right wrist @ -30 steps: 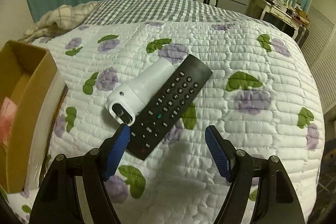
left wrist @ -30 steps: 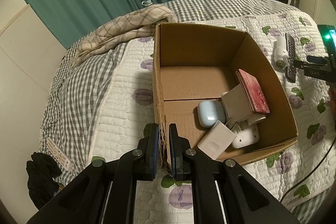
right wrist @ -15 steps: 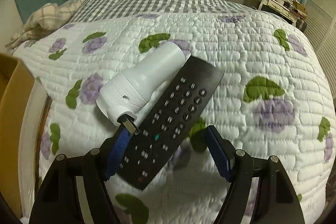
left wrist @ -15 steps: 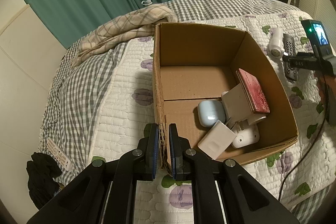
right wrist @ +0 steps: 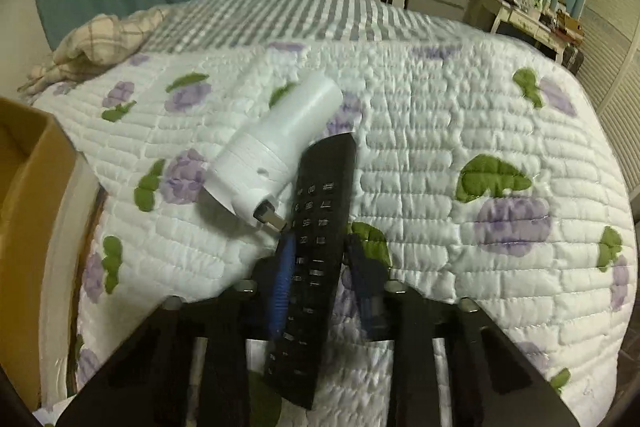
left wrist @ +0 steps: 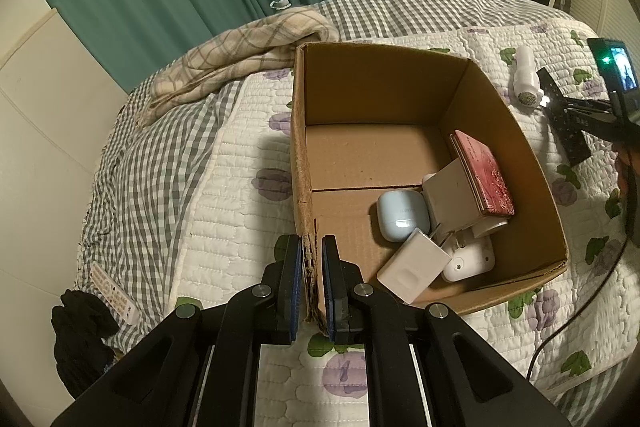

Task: Organize rigid objects
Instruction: 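Grasp the black remote by its end with the right tool, then carry the black remote into the box and release it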

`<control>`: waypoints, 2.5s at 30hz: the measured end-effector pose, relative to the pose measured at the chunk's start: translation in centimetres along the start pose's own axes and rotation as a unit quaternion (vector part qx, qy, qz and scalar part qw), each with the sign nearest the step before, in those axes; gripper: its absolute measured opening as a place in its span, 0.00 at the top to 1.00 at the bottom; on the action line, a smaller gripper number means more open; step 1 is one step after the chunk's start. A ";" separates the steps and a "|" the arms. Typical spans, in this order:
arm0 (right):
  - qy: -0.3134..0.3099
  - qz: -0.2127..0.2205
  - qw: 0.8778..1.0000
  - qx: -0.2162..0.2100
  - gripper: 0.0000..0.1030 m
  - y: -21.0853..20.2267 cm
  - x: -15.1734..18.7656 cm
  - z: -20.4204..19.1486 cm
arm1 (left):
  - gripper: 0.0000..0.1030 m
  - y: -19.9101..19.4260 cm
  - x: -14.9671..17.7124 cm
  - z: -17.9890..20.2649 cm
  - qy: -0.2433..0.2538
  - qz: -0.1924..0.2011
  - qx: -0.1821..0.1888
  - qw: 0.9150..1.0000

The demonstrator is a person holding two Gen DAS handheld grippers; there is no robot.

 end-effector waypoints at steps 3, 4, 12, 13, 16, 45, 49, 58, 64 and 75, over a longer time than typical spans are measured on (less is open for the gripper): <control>-0.008 0.001 1.000 -0.008 0.84 -0.7 0.1 -0.2 | 0.92 0.0 0.0 0.0 -0.001 0.000 0.000 1.000; -0.009 0.000 1.000 -0.009 0.84 -0.9 0.2 -0.3 | 0.92 0.0 0.0 0.0 -0.002 0.000 0.000 1.000; -0.020 0.020 0.999 -0.017 0.84 -4.0 0.6 -0.2 | 0.92 0.0 0.0 0.0 -0.001 0.001 0.000 1.000; -0.022 0.024 0.999 -0.017 0.84 -4.5 0.5 -0.2 | 0.92 0.0 0.0 0.0 -0.002 0.001 0.000 1.000; -0.032 0.039 0.999 -0.016 0.84 -6.4 0.0 -0.5 | 0.92 0.0 0.0 0.0 -0.002 0.001 0.001 1.000; -0.124 0.129 0.958 -0.223 0.84 -16.8 -4.3 -19.3 | 0.92 -0.1 -0.2 0.1 -0.006 0.003 0.007 1.000; -0.126 0.103 0.958 -0.237 0.84 -15.0 -3.6 -20.6 | 0.92 0.0 -0.3 0.2 -0.006 0.004 0.009 1.000; -0.123 0.068 0.963 -0.229 0.84 -11.3 -3.3 -21.5 | 0.92 0.0 -0.1 0.0 -0.007 0.004 0.012 1.000; -0.122 0.070 0.964 -0.224 0.83 -11.1 -3.2 -21.1 | 0.92 0.0 -0.1 0.0 -0.006 0.005 0.010 1.000; -0.130 0.122 0.971 -0.157 0.48 -14.9 -4.3 -17.3 | 0.92 0.1 0.1 0.0 -0.009 0.002 0.010 1.000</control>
Point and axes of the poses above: each gripper's, at about its wrist camera, not at the fingertips, and y roughly the way its jaws point, z to its right, x to its underside, the point moved 1 cm from there along y, roughly the way its jaws point, and after that the axes turned 7 degrees about -y, right-handed, at the moved point
